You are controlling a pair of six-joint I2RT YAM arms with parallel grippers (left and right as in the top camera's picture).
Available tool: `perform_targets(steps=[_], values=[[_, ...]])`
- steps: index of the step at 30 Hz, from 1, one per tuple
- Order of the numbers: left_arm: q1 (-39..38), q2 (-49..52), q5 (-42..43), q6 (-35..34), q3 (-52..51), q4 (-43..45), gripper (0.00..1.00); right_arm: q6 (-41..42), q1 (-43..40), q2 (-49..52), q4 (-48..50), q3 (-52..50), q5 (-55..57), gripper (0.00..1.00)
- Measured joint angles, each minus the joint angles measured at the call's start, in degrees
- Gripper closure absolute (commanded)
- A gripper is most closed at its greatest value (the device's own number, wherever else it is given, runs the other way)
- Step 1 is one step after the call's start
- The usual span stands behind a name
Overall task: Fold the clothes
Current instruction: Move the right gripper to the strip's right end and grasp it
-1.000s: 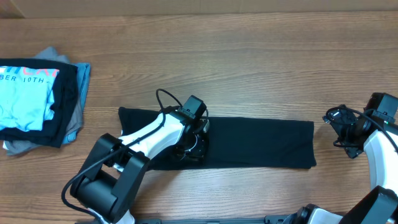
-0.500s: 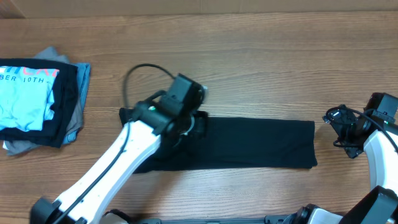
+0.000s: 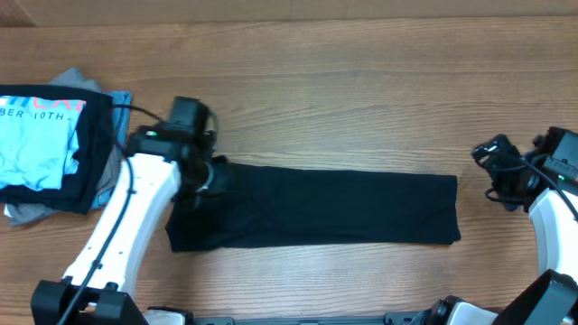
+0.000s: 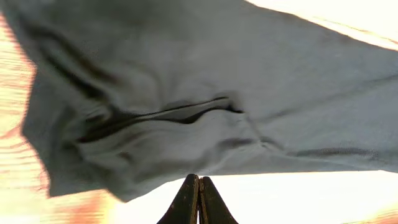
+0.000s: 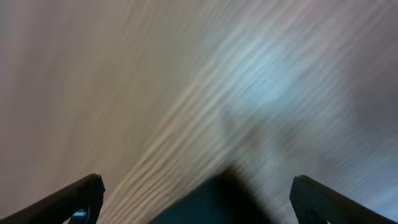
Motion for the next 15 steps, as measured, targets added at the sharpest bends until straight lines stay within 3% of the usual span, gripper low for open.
perform_targets(steps=[3, 7, 10, 12, 15], values=[[3.19, 0.00, 0.59, 1.73, -0.98, 0.26, 0.96, -1.57, 0.72, 0.00, 0.09, 0.00, -12.35, 0.21], [5.49, 0.00, 3.08, 2.89, -5.33, 3.69, 0.96, -8.09, 4.57, 0.00, -3.52, 0.13, -20.04, 0.50], [5.60, 0.00, 7.39, 3.80, -9.66, 8.72, 0.96, -15.28, 10.95, 0.00, -11.26, 0.17, -22.62, 0.81], [5.07, 0.00, 10.34, 3.96, -11.63, 12.70, 0.96, -20.02, 15.67, 0.00, -14.25, 0.17, -22.93, 0.91], [2.89, 0.00, 13.60, 3.17, -13.42, 18.60, 0.96, -24.09, 24.09, 0.00, -16.02, 0.15, -22.05, 0.96]])
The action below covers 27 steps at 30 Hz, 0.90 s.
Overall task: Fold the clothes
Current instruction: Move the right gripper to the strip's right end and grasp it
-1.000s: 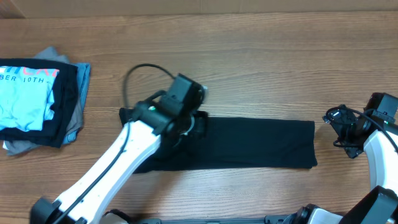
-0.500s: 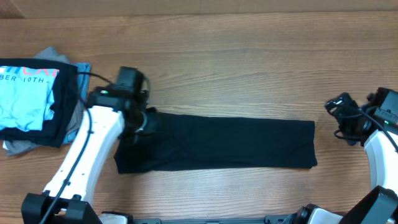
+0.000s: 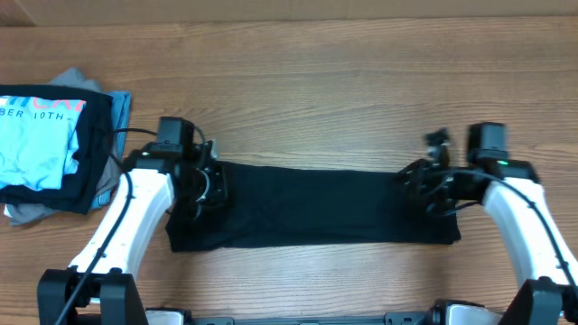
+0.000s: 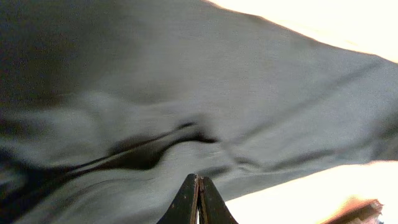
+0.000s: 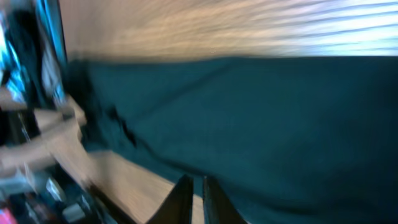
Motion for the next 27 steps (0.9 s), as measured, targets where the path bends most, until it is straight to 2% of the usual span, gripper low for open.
perform_targets(steps=[6, 13, 21, 27], values=[[-7.50, 0.00, 4.02, -1.22, -0.50, 8.83, 0.96, -2.91, 11.08, 0.00, -1.95, 0.00, 4.13, 0.96], [-17.92, 1.36, 4.04, -4.94, -0.55, 19.41, 0.96, -3.67, 16.63, 0.00, 0.11, -1.36, 6.49, 0.96], [-20.87, 11.65, 0.33, -8.74, -0.55, 19.21, 0.96, -1.11, 16.79, 1.53, 1.33, -3.26, 7.19, 0.96], [-20.87, 15.39, -0.31, -8.87, -0.59, 19.30, 0.96, 1.75, 16.79, 8.20, 5.31, -3.28, 10.19, 0.96]])
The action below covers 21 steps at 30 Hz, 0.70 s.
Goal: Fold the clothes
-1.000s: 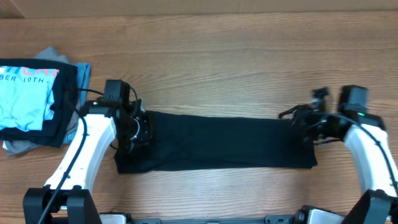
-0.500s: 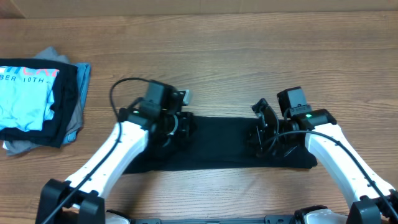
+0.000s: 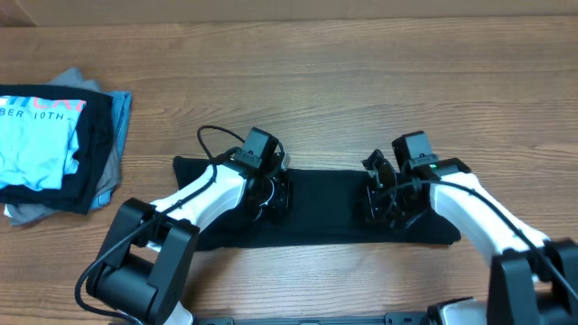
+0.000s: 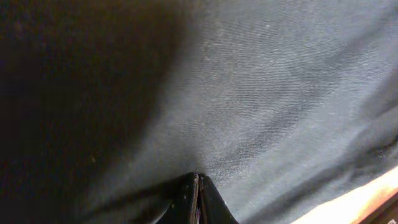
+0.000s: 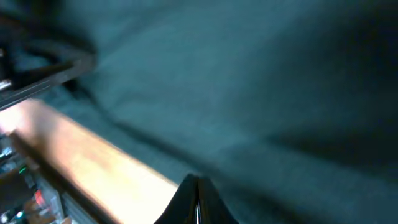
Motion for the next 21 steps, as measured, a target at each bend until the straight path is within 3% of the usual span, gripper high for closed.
perform_targets(steps=[6, 12, 21], values=[[0.00, 0.00, -2.67, 0.00, 0.00, 0.22, 0.96, 5.84, 0.00, 7.50, 4.61, -0.02, 5.66, 0.96], [-0.04, -0.02, -5.64, 0.00, 0.00, -0.70, 0.96, 9.62, -1.57, 8.28, 3.96, 0.48, 6.01, 0.96], [-0.07, -0.02, -6.27, 0.00, 0.00, -0.07, 0.96, 12.31, -17.40, 8.37, 3.23, 0.92, 6.45, 0.96]])
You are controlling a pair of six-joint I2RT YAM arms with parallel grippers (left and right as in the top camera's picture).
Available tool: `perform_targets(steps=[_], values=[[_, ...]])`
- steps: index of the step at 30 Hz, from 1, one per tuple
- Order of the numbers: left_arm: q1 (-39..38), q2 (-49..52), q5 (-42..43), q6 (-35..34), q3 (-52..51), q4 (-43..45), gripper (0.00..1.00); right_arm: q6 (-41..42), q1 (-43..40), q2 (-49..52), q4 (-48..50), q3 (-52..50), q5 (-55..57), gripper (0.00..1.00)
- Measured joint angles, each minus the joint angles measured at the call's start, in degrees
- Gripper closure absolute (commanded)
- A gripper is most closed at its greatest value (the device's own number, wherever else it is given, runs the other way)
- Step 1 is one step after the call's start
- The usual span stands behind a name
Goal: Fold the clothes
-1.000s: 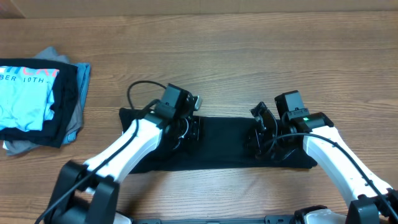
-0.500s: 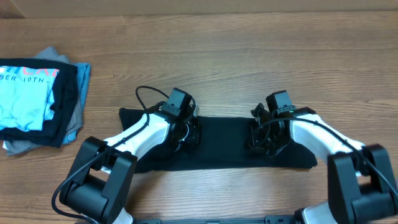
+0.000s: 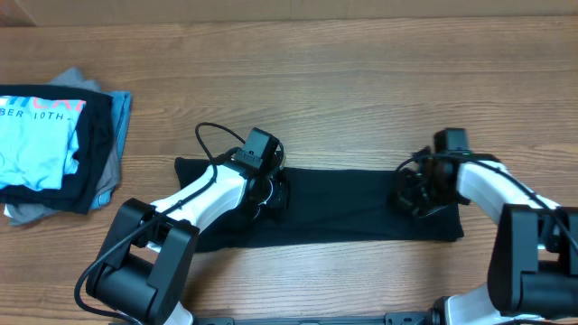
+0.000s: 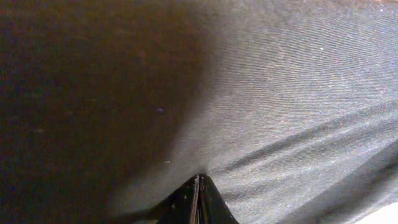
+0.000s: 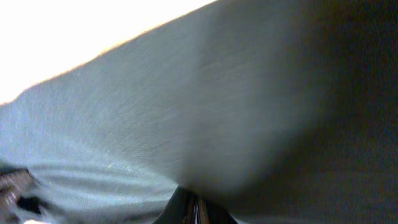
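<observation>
A long black garment [image 3: 339, 208] lies as a flat strip across the front of the table. My left gripper [image 3: 274, 194] is shut, and its tips [image 4: 198, 178] press down on the cloth left of the middle. Near the garment's right end my right gripper [image 3: 408, 194] is shut too, with its tips [image 5: 191, 198] against the fabric. Nothing is pinched between either pair of fingers. The black cloth [image 4: 280, 93] fills the left wrist view. In the right wrist view the cloth [image 5: 155, 112] leaves only a bright strip of table at the top left.
A stack of folded clothes [image 3: 50, 149], a light blue printed shirt on top of black and grey pieces, sits at the left edge. Bare wooden table [image 3: 361, 90] stretches behind the garment. Both arms reach in from the front edge.
My right gripper has moved to the right along the garment, from right of the middle toward its right end. The left gripper stays at almost the same spot, still shut.
At first my left gripper was shut over the garment's wrinkled left end and the right gripper was open, off the cloth at the right. Then both were shut at the two ends. Later both pressed near the middle; now the right one is back toward the right end.
</observation>
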Motion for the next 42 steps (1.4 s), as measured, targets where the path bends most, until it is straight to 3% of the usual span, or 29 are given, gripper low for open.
perform_targets(steps=[15, 20, 23, 27, 30, 36, 42], values=[[0.02, 0.00, -1.16, 0.07, 1.75, -0.76, 0.96, 0.04, -10.19, 2.01, -1.46, 5.64, 3.98, 0.96], [0.02, -0.96, -1.42, 0.26, 10.67, -7.87, 0.92, -2.10, -10.45, 2.54, -10.97, 14.23, -0.24, 0.96], [0.02, -3.37, -3.17, 0.44, 16.61, -15.45, 0.91, -6.73, -10.27, 2.51, -19.10, 20.59, -5.16, 0.96], [0.59, -5.44, -8.31, 0.39, 20.09, -23.89, 0.92, -13.22, -8.68, 2.51, -23.65, 21.81, -10.80, 0.96], [2.54, -5.20, -11.78, 0.17, 20.04, -26.69, 0.95, -16.02, -5.81, 2.51, -21.97, 21.70, -12.50, 0.96], [7.30, -3.48, -15.78, -0.22, 18.88, -21.79, 0.96, -18.29, 1.16, 2.51, -16.06, 19.28, -10.91, 0.96], [7.67, 2.27, -16.85, -0.22, 18.40, -20.96, 0.96, -14.01, 3.48, 2.51, -10.29, 15.76, -1.75, 0.96]])
